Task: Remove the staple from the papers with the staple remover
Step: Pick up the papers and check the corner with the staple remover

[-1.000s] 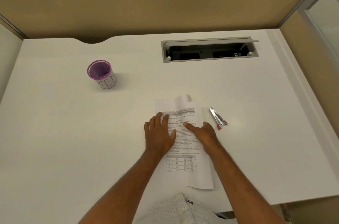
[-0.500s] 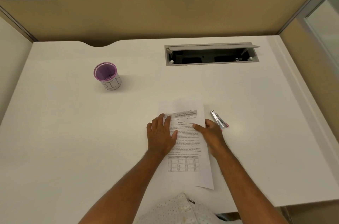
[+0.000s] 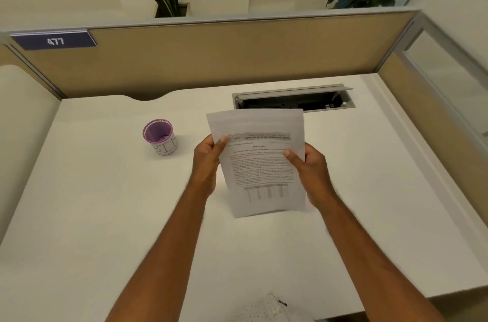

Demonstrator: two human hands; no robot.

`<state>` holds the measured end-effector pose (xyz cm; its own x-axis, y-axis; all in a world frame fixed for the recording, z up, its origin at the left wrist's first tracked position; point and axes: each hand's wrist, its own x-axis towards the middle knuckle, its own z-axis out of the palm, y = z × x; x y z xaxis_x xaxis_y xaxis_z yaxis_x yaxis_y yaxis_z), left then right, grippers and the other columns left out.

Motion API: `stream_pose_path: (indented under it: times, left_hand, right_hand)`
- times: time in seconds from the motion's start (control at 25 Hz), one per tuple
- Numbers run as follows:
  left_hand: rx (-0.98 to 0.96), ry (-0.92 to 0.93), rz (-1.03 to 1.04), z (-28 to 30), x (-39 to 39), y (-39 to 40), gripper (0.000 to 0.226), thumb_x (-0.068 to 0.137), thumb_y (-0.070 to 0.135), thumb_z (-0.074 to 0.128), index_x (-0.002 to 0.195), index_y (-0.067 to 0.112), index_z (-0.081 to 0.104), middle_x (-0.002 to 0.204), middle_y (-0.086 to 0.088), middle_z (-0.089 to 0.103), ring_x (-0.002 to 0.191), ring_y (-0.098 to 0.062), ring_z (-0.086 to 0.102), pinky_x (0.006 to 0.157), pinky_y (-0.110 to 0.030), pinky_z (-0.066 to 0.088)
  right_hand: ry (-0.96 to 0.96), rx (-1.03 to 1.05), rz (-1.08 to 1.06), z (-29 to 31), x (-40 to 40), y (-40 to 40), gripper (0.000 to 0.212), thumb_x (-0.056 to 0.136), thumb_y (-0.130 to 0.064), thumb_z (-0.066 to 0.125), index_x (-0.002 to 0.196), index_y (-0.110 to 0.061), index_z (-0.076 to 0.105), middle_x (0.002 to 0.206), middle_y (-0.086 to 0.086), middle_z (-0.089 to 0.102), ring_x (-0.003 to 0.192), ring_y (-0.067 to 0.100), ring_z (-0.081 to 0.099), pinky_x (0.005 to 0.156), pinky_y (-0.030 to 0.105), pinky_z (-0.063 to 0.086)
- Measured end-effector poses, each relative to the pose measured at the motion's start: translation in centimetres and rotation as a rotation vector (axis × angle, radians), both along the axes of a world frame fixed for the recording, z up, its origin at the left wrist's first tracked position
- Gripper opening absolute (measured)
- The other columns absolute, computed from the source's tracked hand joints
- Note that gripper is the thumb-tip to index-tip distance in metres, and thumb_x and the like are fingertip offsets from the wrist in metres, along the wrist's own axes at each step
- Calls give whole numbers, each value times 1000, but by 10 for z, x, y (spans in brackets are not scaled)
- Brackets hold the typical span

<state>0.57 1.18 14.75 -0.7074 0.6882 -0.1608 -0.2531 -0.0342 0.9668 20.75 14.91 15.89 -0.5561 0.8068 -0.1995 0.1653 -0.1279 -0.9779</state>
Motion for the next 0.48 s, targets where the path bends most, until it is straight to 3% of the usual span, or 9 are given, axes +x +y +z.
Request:
stream_pose_path:
  times: [0.12, 0.24, 0.32, 0.48]
  left_hand:
    - [99, 173, 55, 46, -6, 7, 21, 102, 33, 60, 109, 45, 75, 106, 6, 79, 97, -17, 75, 75, -26, 61]
    - [145, 245, 62, 54, 0, 4, 23, 103, 32, 58, 111, 48, 72, 106, 10, 79, 96, -13, 75, 73, -22, 60]
    - [132, 225, 55, 42, 9, -3, 20, 101, 32, 60, 116, 42, 69, 108, 12, 77, 100, -16, 73, 74, -23, 60]
    - [67, 198, 20, 21, 18, -7, 28, 101, 31, 60, 128, 25, 63, 111, 6, 73, 104, -17, 69, 77, -28, 61]
  right_hand:
    - [71, 110, -54, 27, -12, 5, 29, 97, -28, 70, 126, -27, 68, 113, -5, 78, 99, 15, 76, 78, 31, 64]
    - [91, 145, -79, 27, -14, 0, 28, 96, -33, 72, 123, -35, 65, 112, -9, 75, 99, 12, 74, 75, 24, 63]
    - [67, 134, -80, 15, -12, -5, 29, 96, -28, 72, 121, -39, 61, 113, -8, 73, 102, 12, 72, 73, 20, 61]
    - [29, 97, -86, 1, -18, -6, 33, 99, -16, 68, 129, -26, 59, 117, -1, 70, 112, 20, 68, 80, 25, 61]
